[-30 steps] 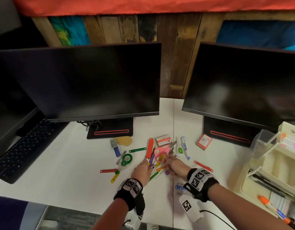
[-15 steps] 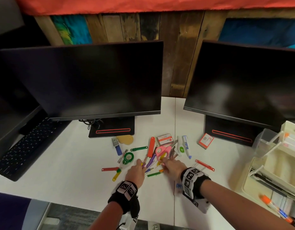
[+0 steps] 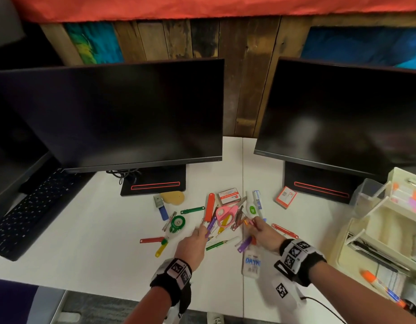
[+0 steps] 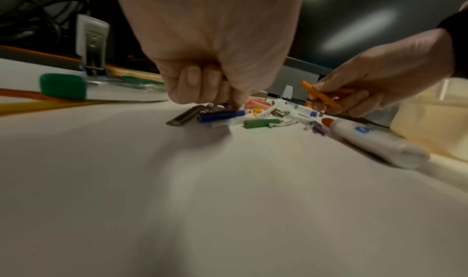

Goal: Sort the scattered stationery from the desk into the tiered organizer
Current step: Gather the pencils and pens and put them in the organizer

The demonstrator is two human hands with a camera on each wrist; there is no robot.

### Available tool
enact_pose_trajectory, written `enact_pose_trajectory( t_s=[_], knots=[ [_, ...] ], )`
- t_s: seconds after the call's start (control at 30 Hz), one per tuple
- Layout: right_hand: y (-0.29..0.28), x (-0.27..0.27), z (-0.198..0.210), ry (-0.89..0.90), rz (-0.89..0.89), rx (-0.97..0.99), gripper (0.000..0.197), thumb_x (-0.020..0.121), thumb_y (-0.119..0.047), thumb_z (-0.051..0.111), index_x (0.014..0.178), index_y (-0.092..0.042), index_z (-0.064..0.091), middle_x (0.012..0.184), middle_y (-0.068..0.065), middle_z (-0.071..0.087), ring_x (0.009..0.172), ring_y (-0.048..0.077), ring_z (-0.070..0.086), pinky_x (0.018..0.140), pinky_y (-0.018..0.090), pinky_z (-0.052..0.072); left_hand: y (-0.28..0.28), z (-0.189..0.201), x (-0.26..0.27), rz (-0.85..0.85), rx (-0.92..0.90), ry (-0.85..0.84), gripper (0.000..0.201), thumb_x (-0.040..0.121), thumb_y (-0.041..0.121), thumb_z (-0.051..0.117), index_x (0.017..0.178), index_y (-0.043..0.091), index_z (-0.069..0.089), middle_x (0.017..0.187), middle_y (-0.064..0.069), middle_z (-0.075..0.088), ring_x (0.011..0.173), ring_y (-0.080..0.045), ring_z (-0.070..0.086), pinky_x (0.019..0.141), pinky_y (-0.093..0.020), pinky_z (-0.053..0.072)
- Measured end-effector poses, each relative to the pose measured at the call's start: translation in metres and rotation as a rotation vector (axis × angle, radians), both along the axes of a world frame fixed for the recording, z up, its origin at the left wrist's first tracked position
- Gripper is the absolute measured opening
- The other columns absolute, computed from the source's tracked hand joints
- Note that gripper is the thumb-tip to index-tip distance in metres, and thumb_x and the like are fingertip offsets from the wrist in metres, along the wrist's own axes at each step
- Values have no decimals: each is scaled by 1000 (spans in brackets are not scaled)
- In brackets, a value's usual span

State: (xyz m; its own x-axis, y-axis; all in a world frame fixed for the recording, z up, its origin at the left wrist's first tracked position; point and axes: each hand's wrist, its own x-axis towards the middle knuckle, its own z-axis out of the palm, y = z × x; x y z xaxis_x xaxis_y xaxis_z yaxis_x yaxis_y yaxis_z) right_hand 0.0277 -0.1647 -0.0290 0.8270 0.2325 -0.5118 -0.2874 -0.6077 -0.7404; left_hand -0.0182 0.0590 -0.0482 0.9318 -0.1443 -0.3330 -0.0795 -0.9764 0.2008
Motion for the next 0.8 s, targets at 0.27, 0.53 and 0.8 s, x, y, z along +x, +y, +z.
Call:
enact_pose_trajectory(
  t_s=[0.27,0.53,0.8],
  knots=[
    [8,-20,3,279,-247,364,13,102,-16,33,103,-12,45,71,11,58,32,4,33,36,15,28,-5,-4,13,14,25,32,41,101,28,34,138,11,29,127,-9,55,105,-29,60,82,-38,47],
    [48,-23,5,225,-31,269,8,101,-16,36,102,-9,39,76,2,49,56,7,46,51,17,41,2,7,13,232,-325,31,19,100,28,37,108,11,41,98,-8,63,90,-32,61,73,-36,45],
    [68,-21,1,-191,573,-343,8,94,-17,31,102,-18,33,89,5,53,78,23,48,77,39,42,18,8,16,605,-604,-61,25,101,27,35,77,33,30,88,-3,51,87,-19,50,77,-27,40]
  ],
)
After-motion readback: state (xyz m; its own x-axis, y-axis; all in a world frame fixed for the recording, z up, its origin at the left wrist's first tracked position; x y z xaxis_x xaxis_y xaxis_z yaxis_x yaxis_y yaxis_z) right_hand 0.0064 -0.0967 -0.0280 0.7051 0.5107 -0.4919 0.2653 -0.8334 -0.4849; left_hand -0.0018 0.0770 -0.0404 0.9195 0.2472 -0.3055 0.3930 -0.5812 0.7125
